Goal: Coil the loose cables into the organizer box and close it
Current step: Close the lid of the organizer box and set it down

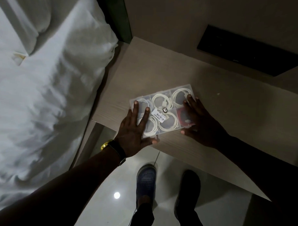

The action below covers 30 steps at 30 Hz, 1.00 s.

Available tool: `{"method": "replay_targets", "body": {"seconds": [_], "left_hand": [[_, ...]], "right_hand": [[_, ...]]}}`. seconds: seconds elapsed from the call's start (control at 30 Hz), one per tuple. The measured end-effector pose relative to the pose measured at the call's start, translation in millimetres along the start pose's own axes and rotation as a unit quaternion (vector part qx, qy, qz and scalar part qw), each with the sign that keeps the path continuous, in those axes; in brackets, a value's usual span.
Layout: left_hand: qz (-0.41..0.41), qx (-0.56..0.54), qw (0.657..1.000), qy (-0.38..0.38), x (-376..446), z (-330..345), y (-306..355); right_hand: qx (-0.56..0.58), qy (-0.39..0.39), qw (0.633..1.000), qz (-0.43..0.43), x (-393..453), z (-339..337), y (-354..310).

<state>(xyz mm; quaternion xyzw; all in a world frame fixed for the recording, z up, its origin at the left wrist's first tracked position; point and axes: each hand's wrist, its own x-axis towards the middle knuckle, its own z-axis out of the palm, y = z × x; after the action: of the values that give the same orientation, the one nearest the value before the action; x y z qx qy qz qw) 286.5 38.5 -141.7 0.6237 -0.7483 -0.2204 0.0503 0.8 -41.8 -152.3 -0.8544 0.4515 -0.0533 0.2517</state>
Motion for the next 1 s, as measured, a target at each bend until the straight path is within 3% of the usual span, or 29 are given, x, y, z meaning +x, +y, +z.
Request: {"method": "replay_targets", "body": {"seconds": [0.27, 0.6, 0.77, 1.0], "left_hand": [[0.002, 0.007, 0.999, 0.053, -0.1, 21.2, -3.9], [0.016, -0.013, 0.998, 0.063, 2.7, 20.4, -2.7], [-0.025, -0.091, 0.992, 0.083, 33.1, 12.6, 19.0], [0.054, -0.068, 0.993, 0.075, 100.6, 19.3, 61.7]], "right_hand": [[-0.038, 0.022, 0.999, -0.016, -1.1, 10.1, 5.4], [-0.058, 0.031, 0.998, 0.003, -5.3, 14.4, 2.8], [-0.006, 0.104, 0.988, 0.111, -19.2, 17.4, 4.0], [0.000, 0.160, 0.970, 0.184, -37.7, -2.1, 44.4]]}}
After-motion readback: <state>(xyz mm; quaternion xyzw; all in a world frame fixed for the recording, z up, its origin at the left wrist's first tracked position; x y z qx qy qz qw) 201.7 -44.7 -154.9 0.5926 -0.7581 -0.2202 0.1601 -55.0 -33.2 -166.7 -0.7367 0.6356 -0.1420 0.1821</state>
